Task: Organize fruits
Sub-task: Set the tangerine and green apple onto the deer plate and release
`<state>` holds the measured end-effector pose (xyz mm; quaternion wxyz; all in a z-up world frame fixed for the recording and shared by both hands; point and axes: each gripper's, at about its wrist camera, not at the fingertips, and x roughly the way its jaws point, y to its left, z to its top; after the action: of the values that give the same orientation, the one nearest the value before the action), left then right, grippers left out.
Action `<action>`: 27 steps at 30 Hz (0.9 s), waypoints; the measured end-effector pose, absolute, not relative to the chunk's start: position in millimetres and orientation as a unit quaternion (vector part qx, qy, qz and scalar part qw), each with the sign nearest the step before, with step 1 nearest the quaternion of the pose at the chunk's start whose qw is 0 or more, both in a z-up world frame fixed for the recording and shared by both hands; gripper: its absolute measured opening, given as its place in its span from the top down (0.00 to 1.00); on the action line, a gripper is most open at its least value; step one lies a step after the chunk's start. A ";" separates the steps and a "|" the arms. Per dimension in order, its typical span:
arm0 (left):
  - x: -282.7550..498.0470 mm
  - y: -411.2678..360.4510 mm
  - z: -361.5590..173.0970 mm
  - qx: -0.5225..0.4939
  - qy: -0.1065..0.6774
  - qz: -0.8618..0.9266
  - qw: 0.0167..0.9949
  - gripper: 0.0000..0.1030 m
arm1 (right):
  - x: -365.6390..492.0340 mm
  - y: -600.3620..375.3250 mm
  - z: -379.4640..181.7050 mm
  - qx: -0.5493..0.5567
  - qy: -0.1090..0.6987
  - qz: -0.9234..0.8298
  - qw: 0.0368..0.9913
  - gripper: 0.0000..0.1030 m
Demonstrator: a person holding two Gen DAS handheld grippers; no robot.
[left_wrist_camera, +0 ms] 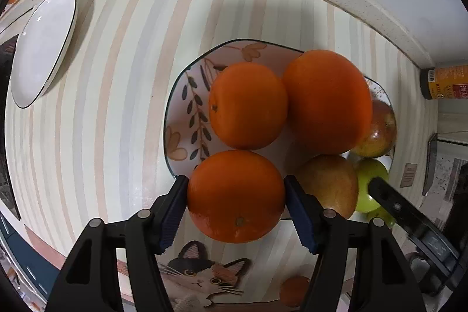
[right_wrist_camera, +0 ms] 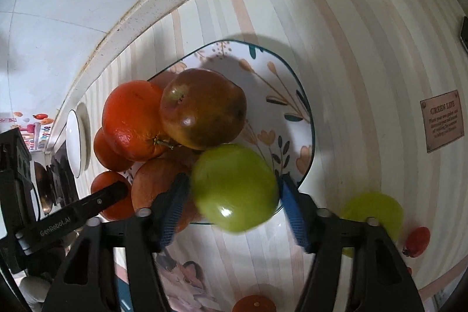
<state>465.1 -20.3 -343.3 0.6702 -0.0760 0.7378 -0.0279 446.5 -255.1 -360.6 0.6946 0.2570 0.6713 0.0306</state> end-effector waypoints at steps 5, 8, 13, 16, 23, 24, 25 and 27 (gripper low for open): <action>461.6 -24.1 -329.9 -0.058 0.717 -0.028 0.694 0.09 | 446.7 -248.3 -342.5 0.201 0.674 0.025 0.710 0.08; 454.9 -25.0 -317.1 -0.044 0.702 -0.025 0.710 0.09 | 441.4 -240.2 -329.7 0.139 0.668 0.011 0.731 0.08; 433.3 -22.6 -291.3 -0.021 0.673 -0.017 0.739 0.09 | 422.2 -231.6 -304.5 0.063 0.645 -0.005 0.761 0.05; 418.0 -20.5 -272.9 -0.013 0.655 -0.013 0.755 0.09 | 407.2 -231.8 -287.3 0.053 0.628 -0.008 0.776 0.05; 367.8 -20.5 -224.9 -0.009 0.604 -0.010 0.797 0.09 | 361.9 -227.0 -240.3 0.038 0.590 -0.007 0.806 0.05; 363.6 -20.5 -221.2 -0.009 0.599 -0.011 0.801 0.09 | 355.9 -225.9 -233.9 0.037 0.585 -0.005 0.810 0.05; 356.8 -21.1 -215.4 -0.008 0.593 -0.012 0.805 0.09 | 348.0 -224.4 -226.5 0.035 0.578 -0.004 0.815 0.05; 344.2 -23.6 -206.0 -0.001 0.581 -0.011 0.814 0.09 | 331.4 -222.7 -211.3 0.034 0.565 -0.003 0.824 0.05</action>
<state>344.2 -23.6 -206.0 0.8136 -0.0013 0.5813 -0.0112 331.4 -222.7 -211.3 0.8241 0.0337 0.5654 -0.0034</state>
